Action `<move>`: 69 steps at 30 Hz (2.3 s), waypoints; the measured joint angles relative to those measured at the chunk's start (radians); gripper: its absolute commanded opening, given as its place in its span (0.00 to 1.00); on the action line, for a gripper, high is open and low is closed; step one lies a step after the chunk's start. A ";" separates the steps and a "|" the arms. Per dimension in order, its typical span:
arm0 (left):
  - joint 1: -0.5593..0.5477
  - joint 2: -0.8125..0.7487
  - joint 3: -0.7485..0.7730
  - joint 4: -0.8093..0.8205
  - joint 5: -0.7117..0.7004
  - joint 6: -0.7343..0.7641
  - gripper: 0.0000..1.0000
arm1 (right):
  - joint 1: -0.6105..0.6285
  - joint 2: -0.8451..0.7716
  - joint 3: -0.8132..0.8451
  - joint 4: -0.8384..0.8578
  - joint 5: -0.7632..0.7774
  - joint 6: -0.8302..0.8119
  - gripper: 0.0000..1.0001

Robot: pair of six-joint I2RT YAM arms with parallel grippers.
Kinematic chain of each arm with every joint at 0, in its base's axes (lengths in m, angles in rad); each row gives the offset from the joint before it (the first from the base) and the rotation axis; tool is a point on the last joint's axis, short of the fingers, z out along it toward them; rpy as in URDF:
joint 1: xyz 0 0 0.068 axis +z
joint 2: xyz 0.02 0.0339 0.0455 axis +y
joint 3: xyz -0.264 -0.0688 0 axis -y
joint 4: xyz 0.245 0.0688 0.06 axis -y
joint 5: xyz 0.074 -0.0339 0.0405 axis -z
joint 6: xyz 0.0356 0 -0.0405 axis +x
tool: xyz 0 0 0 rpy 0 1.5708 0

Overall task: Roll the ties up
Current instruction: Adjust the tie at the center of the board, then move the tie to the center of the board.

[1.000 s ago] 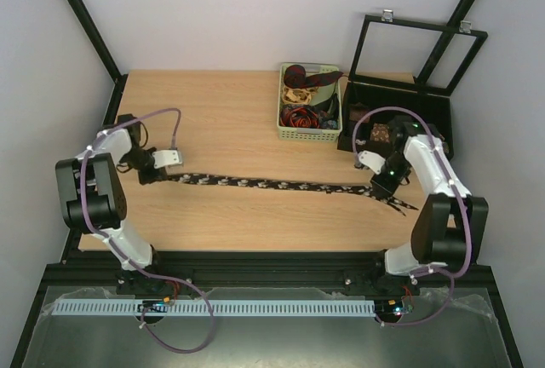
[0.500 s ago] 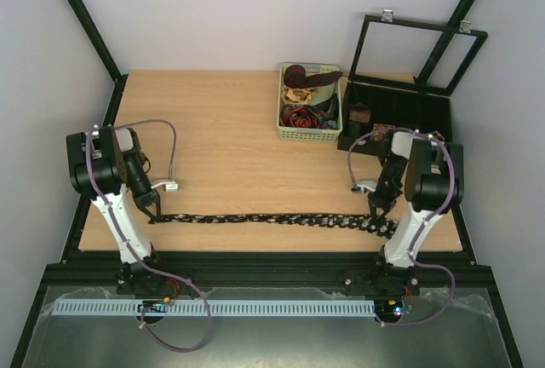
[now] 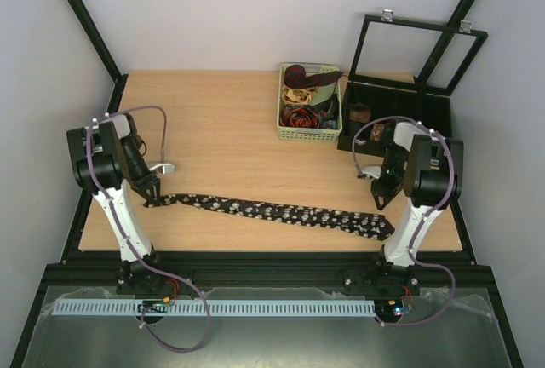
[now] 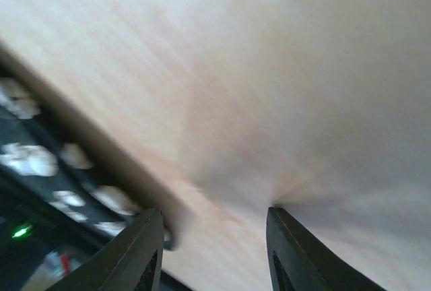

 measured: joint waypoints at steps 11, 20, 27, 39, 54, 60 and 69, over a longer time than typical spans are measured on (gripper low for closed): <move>0.121 -0.282 0.009 0.563 0.079 -0.122 0.99 | 0.023 -0.243 0.092 0.093 -0.081 0.045 0.46; 0.094 -0.407 -0.015 0.780 0.066 -0.163 0.99 | 0.317 -0.321 0.016 0.095 -0.266 0.208 0.44; 0.137 -0.324 0.119 0.768 0.129 -0.294 0.99 | 0.538 -0.369 -0.112 0.180 -0.355 0.316 0.43; 0.150 -0.562 0.068 0.983 0.239 -0.669 0.99 | 0.689 -0.341 -0.320 0.372 -0.212 0.355 0.37; -0.284 -0.739 -0.324 0.924 0.218 -0.430 0.99 | -0.065 -0.525 -0.500 0.572 0.229 -0.212 0.46; -0.404 -0.705 -0.380 0.870 0.173 -0.335 0.99 | -0.104 -0.274 -0.064 0.547 0.146 -0.110 0.47; -0.428 -0.528 -0.374 0.811 0.164 -0.231 0.93 | 0.025 -0.377 -0.138 0.397 -0.038 0.027 0.46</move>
